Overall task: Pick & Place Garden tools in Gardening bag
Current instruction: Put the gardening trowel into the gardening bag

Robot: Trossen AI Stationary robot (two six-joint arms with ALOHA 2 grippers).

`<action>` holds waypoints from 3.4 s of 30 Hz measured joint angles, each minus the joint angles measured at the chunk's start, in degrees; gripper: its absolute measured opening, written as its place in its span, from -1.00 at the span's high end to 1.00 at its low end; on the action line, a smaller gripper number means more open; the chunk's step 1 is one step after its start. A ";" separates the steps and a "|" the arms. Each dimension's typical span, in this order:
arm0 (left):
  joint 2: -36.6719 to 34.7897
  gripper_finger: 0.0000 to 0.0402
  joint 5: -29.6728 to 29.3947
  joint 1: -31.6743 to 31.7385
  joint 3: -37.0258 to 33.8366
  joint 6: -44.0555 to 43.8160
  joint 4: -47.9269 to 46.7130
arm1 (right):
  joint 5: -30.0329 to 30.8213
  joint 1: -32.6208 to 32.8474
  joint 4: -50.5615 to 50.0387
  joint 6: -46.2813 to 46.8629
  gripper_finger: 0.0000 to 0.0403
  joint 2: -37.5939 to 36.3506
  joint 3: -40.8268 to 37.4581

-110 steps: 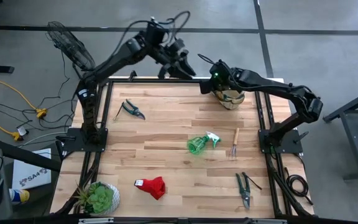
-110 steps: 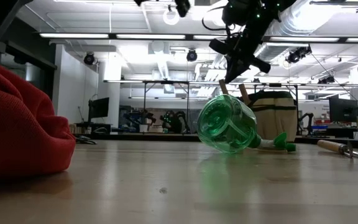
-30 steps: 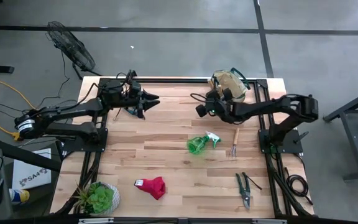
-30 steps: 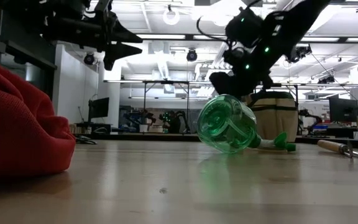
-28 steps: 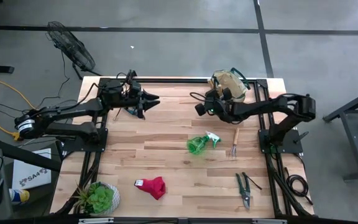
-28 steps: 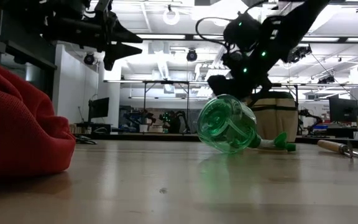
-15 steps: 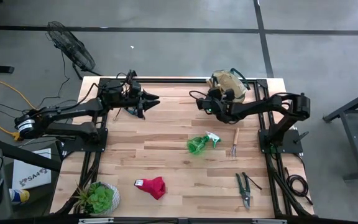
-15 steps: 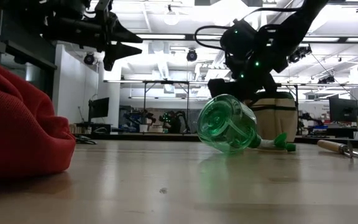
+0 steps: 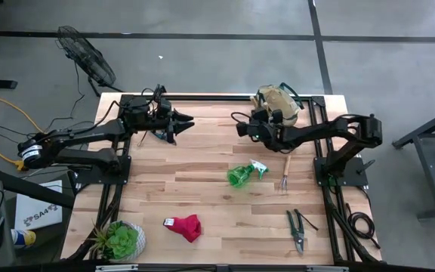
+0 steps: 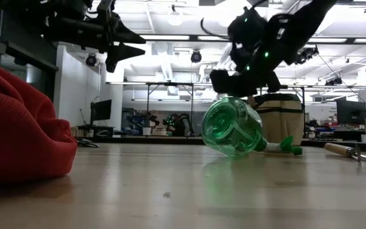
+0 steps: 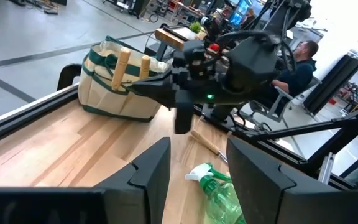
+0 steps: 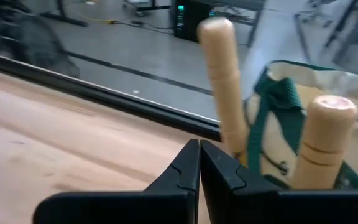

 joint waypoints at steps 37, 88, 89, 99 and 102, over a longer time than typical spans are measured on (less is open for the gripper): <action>0.02 0.23 1.03 0.00 0.00 -2.58 0.13 | -32.67 -13.18 -57.30 -6.43 0.00 -5.25 44.99; 0.02 0.23 1.70 0.00 0.02 -8.72 -0.05 | -28.59 -14.52 -77.79 7.93 0.14 17.45 57.96; 0.02 0.23 1.70 0.00 0.02 -8.72 -0.02 | -28.59 -14.68 -77.80 7.92 0.18 17.45 57.96; 0.02 0.23 1.68 0.00 0.02 -8.70 -0.02 | -28.28 -16.07 -78.37 5.45 0.69 17.45 57.96; 0.02 0.23 1.66 0.00 0.02 -8.70 -0.02 | -27.73 -16.14 -78.39 4.43 0.74 17.45 57.96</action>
